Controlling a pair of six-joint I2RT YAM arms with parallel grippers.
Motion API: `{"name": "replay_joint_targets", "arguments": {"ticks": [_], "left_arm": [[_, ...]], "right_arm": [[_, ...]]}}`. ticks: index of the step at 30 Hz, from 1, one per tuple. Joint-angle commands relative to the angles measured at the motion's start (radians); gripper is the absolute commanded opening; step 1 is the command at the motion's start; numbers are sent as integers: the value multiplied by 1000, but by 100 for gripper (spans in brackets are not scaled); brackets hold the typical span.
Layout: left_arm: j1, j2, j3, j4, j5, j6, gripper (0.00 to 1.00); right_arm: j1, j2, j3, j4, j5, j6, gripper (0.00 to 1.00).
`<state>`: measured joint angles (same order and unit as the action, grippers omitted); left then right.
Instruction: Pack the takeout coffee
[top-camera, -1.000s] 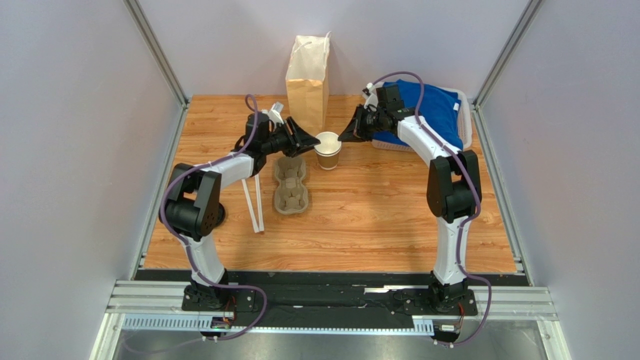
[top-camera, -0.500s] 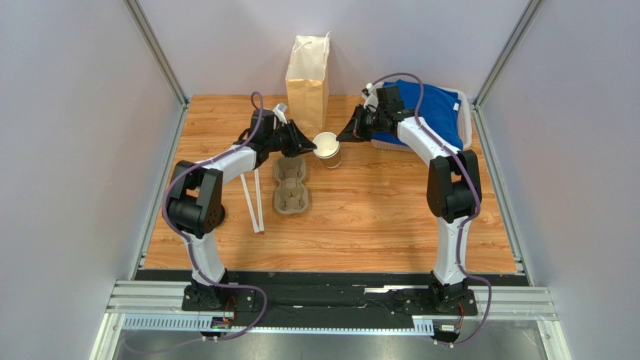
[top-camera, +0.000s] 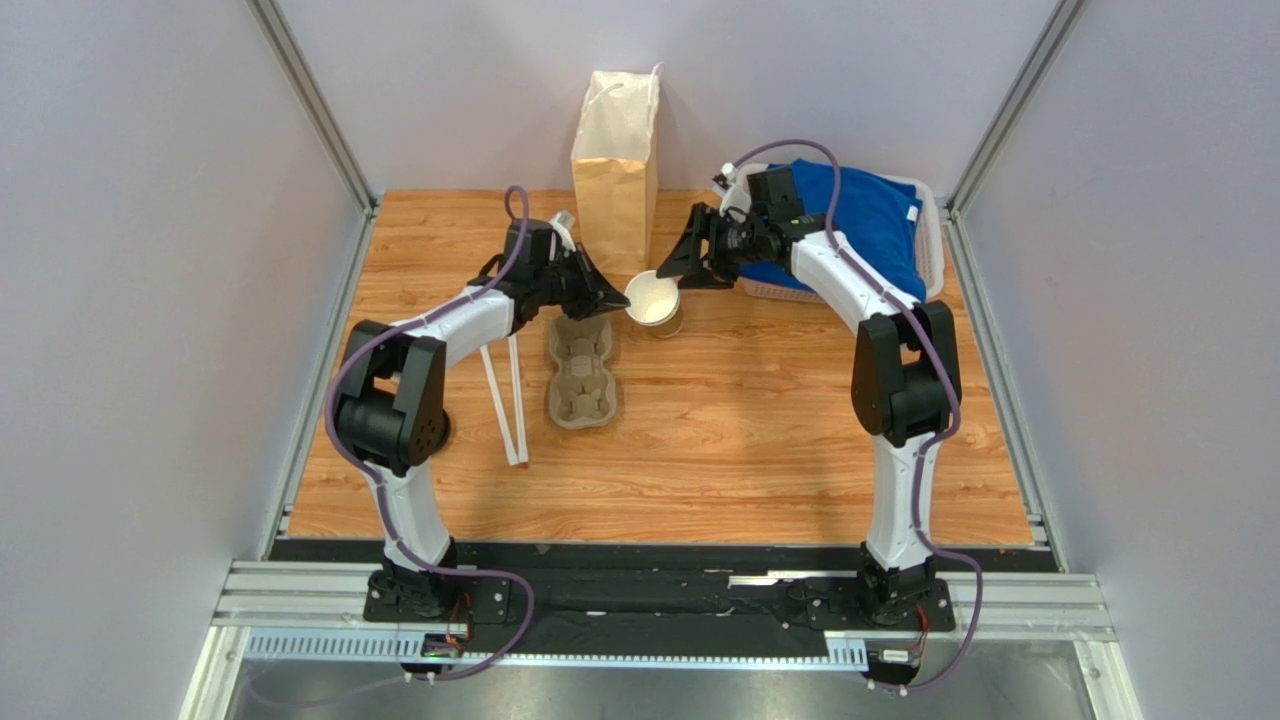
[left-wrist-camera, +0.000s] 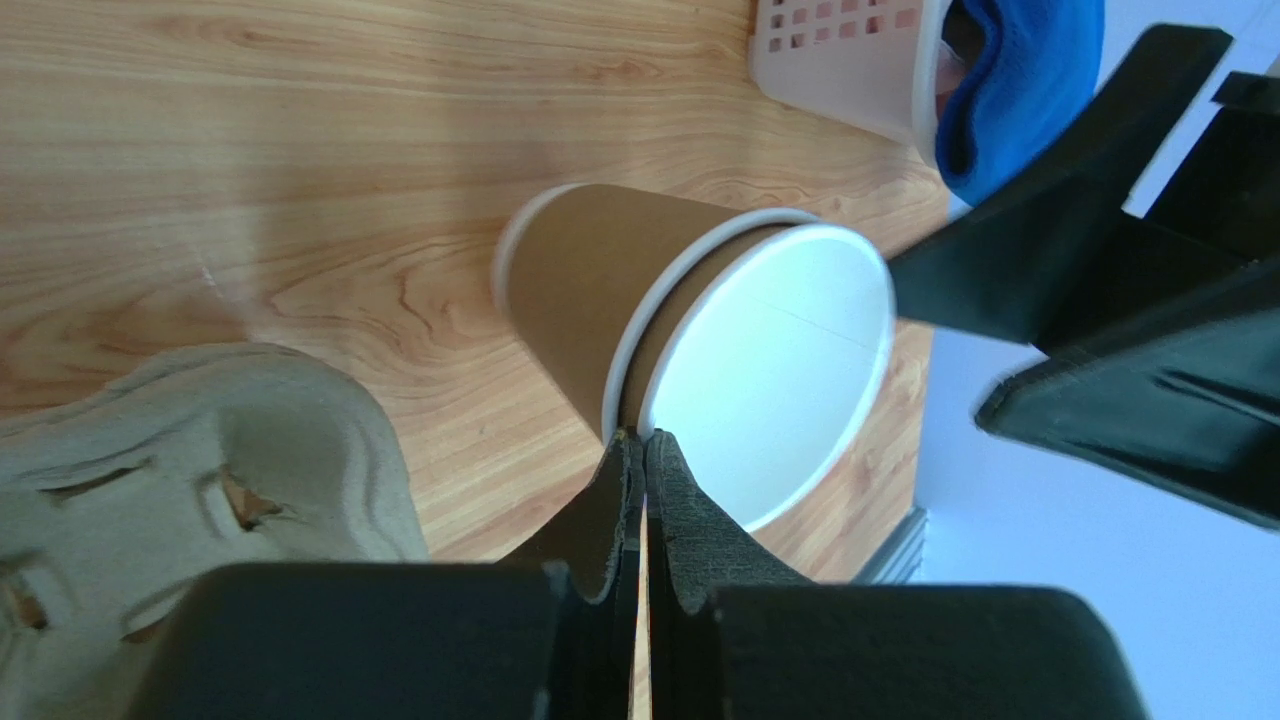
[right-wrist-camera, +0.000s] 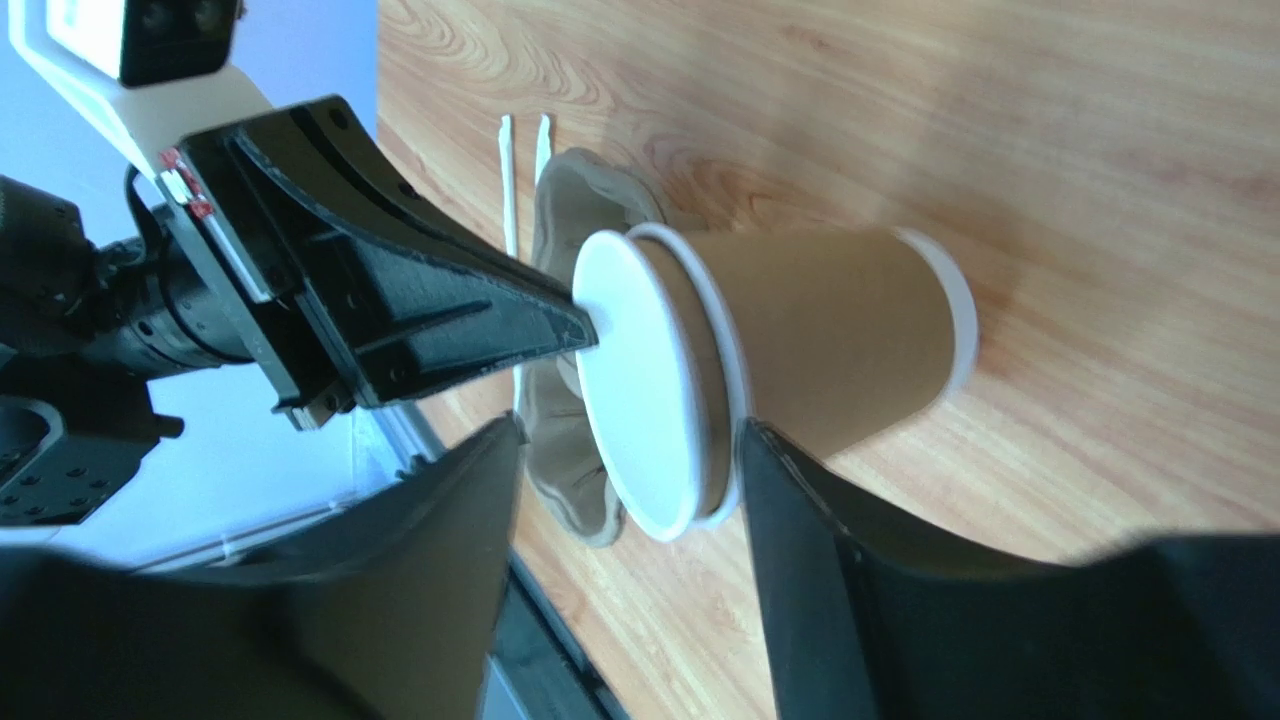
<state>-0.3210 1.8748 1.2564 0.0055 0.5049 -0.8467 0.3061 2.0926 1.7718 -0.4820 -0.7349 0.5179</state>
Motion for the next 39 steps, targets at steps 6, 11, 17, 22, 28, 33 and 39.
{"name": "replay_joint_targets", "arguments": {"ticks": [6,11,17,22,28,33,39], "left_arm": [[19,-3,24,91,142,-84,0],[22,0,-1,171,195,-135,0],[46,0,-11,224,260,-172,0],[51,4,-15,264,348,-193,0],[54,1,-54,277,363,-189,0],[56,9,-58,313,403,-221,0],[56,1,-78,370,455,-252,0]], "right_arm": [[13,-178,-23,-12,121,-367,95],[28,-239,-100,-1,164,-515,94],[28,-361,-295,97,129,-757,100],[16,-364,-331,17,8,-1102,99],[19,-414,-412,102,-72,-1337,100],[41,-444,-480,169,-72,-1507,100],[60,-418,-485,210,-81,-1518,100]]}}
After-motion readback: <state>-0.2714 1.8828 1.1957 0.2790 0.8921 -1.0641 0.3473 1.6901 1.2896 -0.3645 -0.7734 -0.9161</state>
